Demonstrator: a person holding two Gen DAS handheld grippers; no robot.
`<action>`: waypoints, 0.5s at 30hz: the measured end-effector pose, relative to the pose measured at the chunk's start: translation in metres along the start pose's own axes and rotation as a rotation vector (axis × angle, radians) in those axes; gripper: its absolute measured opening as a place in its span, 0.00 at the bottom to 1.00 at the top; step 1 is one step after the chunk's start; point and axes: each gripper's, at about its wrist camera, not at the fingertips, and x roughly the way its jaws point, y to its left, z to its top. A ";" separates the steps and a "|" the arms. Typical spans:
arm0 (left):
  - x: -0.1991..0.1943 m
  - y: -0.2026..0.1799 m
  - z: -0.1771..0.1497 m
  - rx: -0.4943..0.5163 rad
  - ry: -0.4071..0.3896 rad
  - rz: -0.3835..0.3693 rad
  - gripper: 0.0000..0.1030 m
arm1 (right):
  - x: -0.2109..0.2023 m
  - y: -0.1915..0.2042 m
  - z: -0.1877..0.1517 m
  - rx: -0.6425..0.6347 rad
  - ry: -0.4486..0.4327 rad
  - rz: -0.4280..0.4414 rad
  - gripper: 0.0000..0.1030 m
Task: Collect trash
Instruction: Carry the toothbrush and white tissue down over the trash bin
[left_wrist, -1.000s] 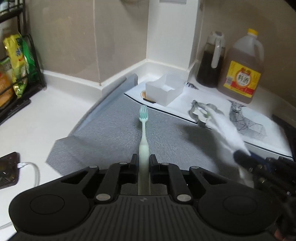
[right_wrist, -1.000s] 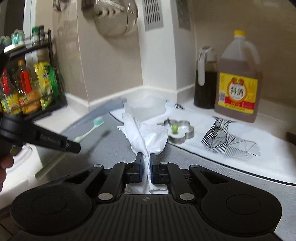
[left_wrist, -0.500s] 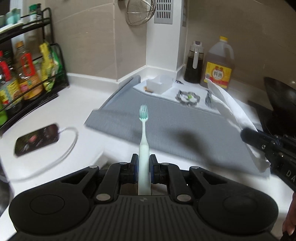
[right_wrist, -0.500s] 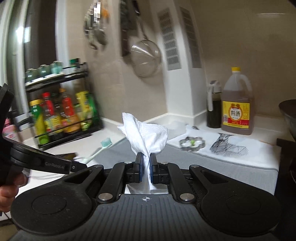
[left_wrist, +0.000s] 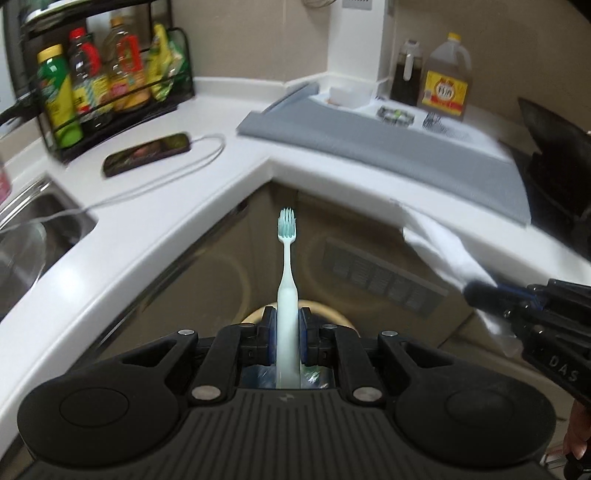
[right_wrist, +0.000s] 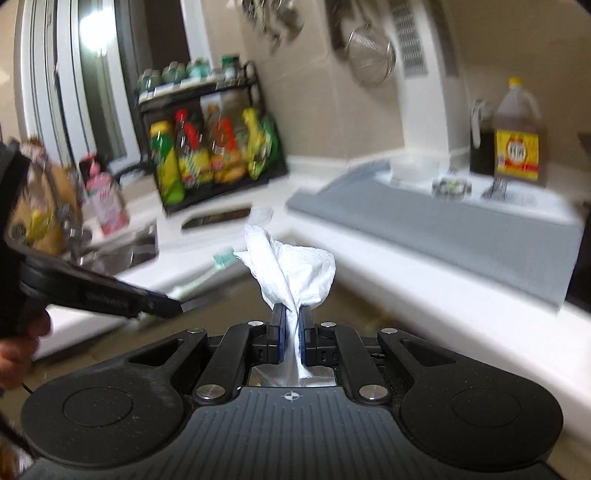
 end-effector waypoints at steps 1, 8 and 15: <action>-0.002 0.001 -0.008 0.000 0.003 0.011 0.13 | 0.001 0.004 -0.008 -0.001 0.019 0.003 0.08; -0.007 0.009 -0.055 -0.023 0.040 0.041 0.13 | -0.004 0.028 -0.046 -0.021 0.093 -0.006 0.08; -0.009 0.008 -0.079 -0.042 0.057 0.051 0.13 | -0.006 0.045 -0.066 -0.050 0.141 0.004 0.08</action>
